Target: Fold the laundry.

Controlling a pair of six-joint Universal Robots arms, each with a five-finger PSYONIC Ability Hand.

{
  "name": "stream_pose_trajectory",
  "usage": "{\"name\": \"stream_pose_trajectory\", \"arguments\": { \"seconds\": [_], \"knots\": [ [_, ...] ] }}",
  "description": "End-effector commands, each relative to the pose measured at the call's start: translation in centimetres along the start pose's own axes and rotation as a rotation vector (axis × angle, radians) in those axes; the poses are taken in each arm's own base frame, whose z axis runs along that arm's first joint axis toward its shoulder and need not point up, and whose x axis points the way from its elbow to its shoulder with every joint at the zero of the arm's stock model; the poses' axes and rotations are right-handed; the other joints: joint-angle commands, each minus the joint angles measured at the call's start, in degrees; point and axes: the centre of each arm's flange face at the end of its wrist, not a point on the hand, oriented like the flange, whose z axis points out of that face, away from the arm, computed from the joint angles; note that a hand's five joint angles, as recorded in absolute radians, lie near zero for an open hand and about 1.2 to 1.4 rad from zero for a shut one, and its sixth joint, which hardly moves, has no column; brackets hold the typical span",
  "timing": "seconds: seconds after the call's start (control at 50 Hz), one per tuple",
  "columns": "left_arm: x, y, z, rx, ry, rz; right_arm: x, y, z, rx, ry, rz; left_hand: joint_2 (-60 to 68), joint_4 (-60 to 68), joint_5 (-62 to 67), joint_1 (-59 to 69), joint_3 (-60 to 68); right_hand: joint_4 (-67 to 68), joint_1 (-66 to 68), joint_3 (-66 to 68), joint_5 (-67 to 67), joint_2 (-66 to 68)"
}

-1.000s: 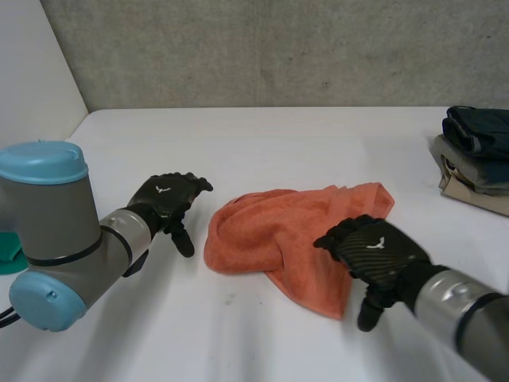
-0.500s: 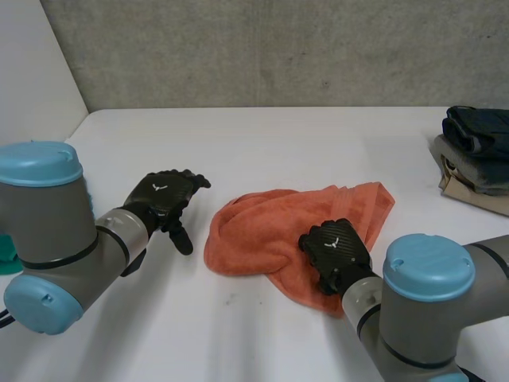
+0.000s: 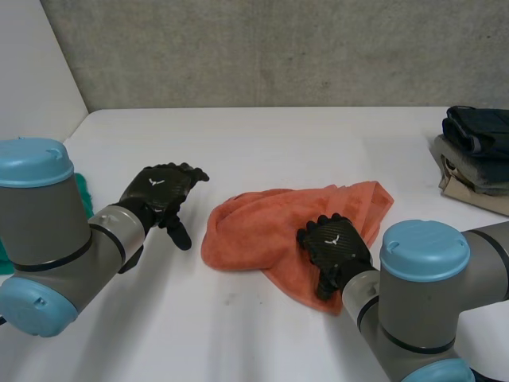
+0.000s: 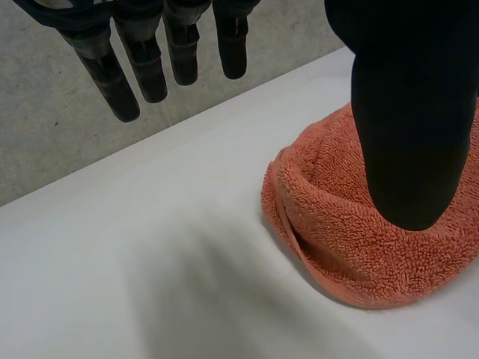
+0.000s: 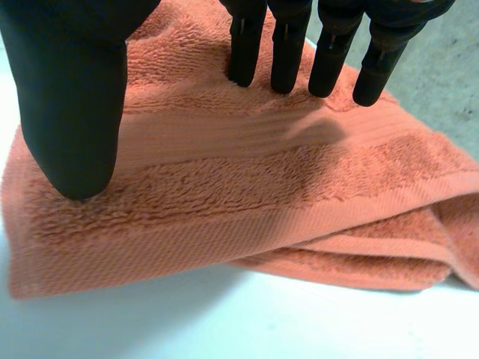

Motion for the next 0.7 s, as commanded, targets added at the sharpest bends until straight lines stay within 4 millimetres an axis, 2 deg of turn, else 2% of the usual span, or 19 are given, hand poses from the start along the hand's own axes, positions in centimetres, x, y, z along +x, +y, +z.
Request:
{"name": "stream_pose_trajectory", "arguments": {
  "seconds": [0.02, 0.2, 0.24, 0.26, 0.3, 0.44, 0.48, 0.5, 0.52, 0.56, 0.58, 0.62, 0.64, 0.7],
  "knots": [
    [0.0, 0.1, 0.0, -0.001, 0.000, -0.001, -0.2, 0.1, -0.4, -0.037, -0.025, 0.070, -0.55, -0.35, -0.19, -0.74, -0.96, -0.06, -3.10, -0.10, 0.12, -0.77],
    [0.0, 0.1, 0.1, 0.003, 0.001, 0.001, -0.5, 0.4, 0.4, -0.036, -0.047, 0.076, -0.55, -0.35, -0.19, -0.74, -0.96, 3.12, 0.07, 3.08, 3.29, 2.41],
    [0.0, 0.1, 0.0, 0.002, 0.002, -0.001, -0.4, 0.4, 0.5, -0.034, -0.044, 0.077, -0.55, -0.35, -0.19, -0.74, -0.96, 13.01, 9.96, 12.97, 13.18, 12.30],
    [0.0, 0.1, 0.0, 0.002, 0.002, 0.001, -0.2, 0.3, 0.7, -0.026, -0.038, 0.080, -0.55, -0.35, -0.19, -0.74, -0.96, 35.88, 32.83, 35.83, 36.05, 35.17],
    [0.0, 0.1, 0.0, 0.002, 0.002, 0.001, -0.1, 0.1, 0.9, -0.012, -0.032, 0.083, -0.55, -0.35, -0.19, -0.74, -0.96, 61.18, 58.13, 61.13, 61.35, 60.47],
    [0.0, -0.1, 0.0, 0.006, -0.001, 0.000, 0.5, -2.0, 1.5, 0.065, -0.008, 0.063, -0.55, -0.35, -0.19, -0.74, -0.96, 61.28, 58.23, 61.24, 61.45, 60.57],
    [-0.2, -0.4, -0.2, 0.016, -0.007, -0.001, 1.1, -3.4, 1.4, 0.099, 0.004, 0.054, -0.72, -0.52, -0.36, -0.91, -1.13, 61.28, 58.23, 61.24, 61.45, 60.57],
    [-0.3, -0.6, -0.3, 0.021, -0.009, -0.001, 2.0, -5.5, 0.8, 0.153, 0.025, 0.044, -0.72, -0.52, -0.36, -0.91, -1.13, 61.28, 58.23, 61.24, 61.45, 60.57],
    [-0.5, -0.7, -0.3, 0.023, -0.012, -0.002, 2.5, -6.6, 0.3, 0.181, 0.036, 0.036, -0.89, -0.69, -0.52, -1.08, -1.29, 61.28, 58.23, 61.24, 61.45, 60.57],
    [-1.2, -0.6, -0.4, 0.022, -0.028, -0.007, 3.4, -9.2, -1.2, 0.238, 0.055, 0.009, -1.39, -1.19, -1.03, -1.58, -1.80, 61.28, 58.23, 61.24, 61.45, 60.57],
    [-1.5, -0.6, -0.3, 0.021, -0.037, -0.009, 4.1, -11.3, -2.8, 0.279, 0.061, -0.018, -1.56, -1.36, -1.20, -1.75, -1.97, 61.28, 58.23, 61.24, 61.45, 60.57],
    [-2.4, -0.3, -0.2, 0.013, -0.057, -0.015, 4.6, -12.9, -4.2, 0.312, 0.062, -0.038, -2.73, -2.53, -2.37, -2.92, -3.14, 61.28, 58.23, 61.24, 61.45, 60.57],
    [-2.5, -0.2, -0.1, 0.009, -0.058, -0.017, 5.0, -14.4, -5.3, 0.349, 0.061, -0.050, -2.74, -2.54, -2.38, -2.93, -3.15, 61.28, 58.23, 61.24, 61.45, 60.57],
    [-2.3, 0.3, 0.0, -0.005, -0.037, -0.024, 5.3, -16.0, -6.2, 0.392, 0.049, -0.051, -2.91, -2.71, -2.54, -3.10, -3.32, 61.28, 58.23, 61.24, 61.45, 60.57]
  ]
}}
